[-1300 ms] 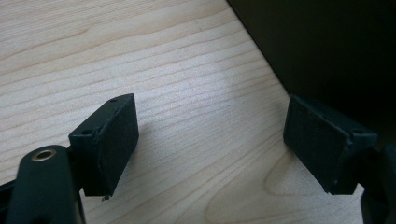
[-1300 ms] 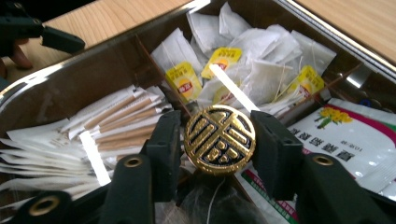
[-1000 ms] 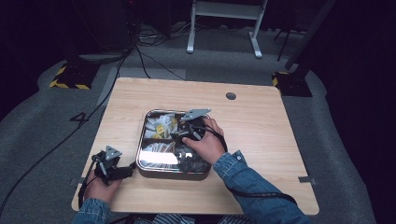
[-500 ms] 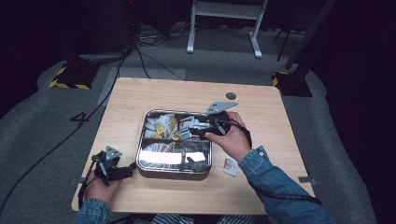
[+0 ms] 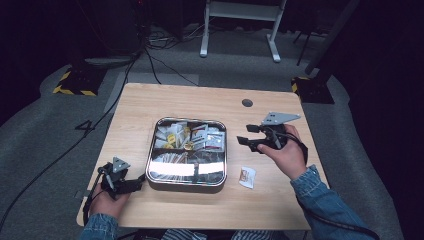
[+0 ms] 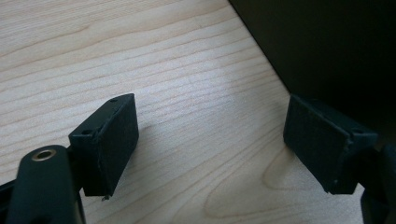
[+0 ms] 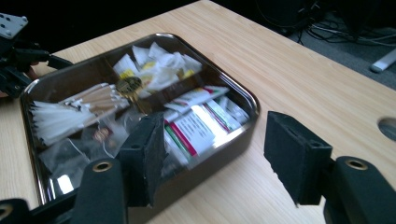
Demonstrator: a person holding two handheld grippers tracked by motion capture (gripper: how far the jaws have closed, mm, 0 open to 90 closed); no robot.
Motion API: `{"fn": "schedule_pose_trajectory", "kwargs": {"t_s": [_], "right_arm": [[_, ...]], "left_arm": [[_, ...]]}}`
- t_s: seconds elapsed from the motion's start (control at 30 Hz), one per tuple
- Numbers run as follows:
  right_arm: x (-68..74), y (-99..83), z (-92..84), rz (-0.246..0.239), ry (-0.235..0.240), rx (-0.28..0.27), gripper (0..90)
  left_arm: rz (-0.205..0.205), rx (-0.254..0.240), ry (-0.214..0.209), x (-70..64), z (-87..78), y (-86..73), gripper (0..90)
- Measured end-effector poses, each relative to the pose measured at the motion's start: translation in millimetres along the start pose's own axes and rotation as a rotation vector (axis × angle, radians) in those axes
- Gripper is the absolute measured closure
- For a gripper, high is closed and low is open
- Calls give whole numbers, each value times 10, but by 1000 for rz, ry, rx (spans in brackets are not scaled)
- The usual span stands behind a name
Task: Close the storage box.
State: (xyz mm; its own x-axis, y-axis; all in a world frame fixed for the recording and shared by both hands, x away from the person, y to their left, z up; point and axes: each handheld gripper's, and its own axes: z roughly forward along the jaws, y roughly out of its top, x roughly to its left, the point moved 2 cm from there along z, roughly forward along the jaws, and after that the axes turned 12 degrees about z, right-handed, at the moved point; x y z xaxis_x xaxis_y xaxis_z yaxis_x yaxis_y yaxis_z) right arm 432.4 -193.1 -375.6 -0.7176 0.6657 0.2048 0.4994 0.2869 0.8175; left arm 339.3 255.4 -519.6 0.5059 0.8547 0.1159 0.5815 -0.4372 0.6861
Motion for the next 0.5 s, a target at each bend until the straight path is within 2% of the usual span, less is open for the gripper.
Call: {"fn": "schedule_pose_trajectory", "kwargs": {"t_s": [0.13, 0.23, 0.3, 0.43, 0.5], "right_arm": [[-157, -150, -127, 15, -22, 14, 377], [-220, -252, -198, -7, -33, 23, 371], [-250, -342, -267, -20, -47, 7, 374], [-350, -539, -375, 35, -52, -17, 374], [-391, -630, -398, 56, -59, -12, 374]], "left_arm": [[1, 2, -2, 2, -2, 1, 186], [1, 0, 1, 0, 1, 0, 186], [0, 1, 2, -1, 1, 1, 186], [0, 1, 2, 0, 1, 2, 185], [1, 4, 0, 2, 0, 3, 185]]}}
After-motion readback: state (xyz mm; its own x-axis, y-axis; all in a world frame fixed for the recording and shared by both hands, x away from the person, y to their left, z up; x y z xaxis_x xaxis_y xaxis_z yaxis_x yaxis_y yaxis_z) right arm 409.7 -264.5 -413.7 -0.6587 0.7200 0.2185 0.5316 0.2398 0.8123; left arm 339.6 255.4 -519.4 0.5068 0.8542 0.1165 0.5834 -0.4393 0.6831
